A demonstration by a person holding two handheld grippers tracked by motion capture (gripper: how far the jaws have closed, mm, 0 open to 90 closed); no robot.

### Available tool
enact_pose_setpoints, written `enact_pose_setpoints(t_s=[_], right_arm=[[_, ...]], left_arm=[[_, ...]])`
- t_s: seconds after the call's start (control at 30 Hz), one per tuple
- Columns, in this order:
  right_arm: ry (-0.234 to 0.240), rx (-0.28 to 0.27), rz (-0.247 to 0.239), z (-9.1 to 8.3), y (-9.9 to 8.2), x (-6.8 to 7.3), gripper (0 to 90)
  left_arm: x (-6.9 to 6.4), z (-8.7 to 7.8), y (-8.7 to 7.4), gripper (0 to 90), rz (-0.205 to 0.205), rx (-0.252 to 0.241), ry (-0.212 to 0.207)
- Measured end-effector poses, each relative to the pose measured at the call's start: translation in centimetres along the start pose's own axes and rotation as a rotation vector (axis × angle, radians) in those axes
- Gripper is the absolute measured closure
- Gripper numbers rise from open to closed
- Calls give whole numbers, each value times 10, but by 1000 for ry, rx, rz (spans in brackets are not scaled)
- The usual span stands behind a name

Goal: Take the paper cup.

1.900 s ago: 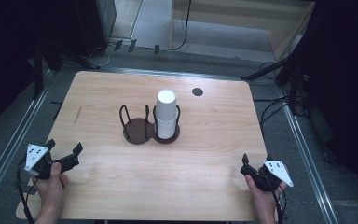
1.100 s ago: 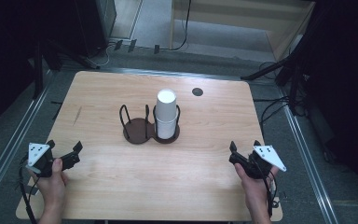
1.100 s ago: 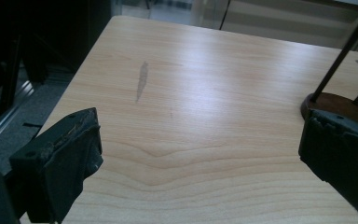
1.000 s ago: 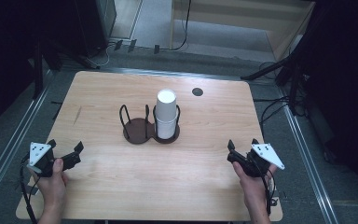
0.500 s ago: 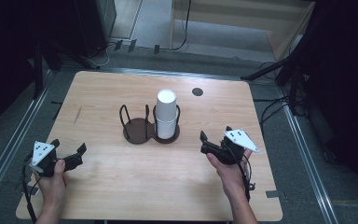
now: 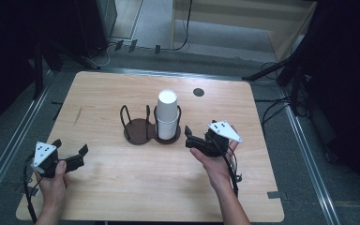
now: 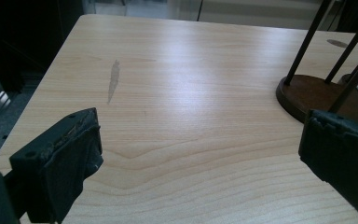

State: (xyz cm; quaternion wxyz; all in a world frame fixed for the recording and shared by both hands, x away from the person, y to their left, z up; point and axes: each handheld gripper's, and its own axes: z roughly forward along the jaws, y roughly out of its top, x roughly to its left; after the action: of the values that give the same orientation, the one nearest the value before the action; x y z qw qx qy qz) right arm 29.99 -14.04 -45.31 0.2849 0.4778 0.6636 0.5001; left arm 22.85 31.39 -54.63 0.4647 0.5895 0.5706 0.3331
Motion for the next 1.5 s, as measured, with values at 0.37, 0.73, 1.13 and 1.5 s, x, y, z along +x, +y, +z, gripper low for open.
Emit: enact_pose_setpoints(t_s=[0.37, 0.73, 1.13, 1.5], right_arm=[[50, -2, -21, 14, 7, 25, 52], [82, 8, -27, 39, 12, 48, 62], [75, 21, -12, 62, 16, 62, 69], [48, 23, -2, 76, 17, 64, 90]], left_arm=[[-3, 2, 0, 0, 22, 11, 6], [-3, 2, 0, 0, 25, 18, 4], [-3, 3, 0, 0, 24, 17, -1], [-3, 3, 0, 0, 25, 21, -3]])
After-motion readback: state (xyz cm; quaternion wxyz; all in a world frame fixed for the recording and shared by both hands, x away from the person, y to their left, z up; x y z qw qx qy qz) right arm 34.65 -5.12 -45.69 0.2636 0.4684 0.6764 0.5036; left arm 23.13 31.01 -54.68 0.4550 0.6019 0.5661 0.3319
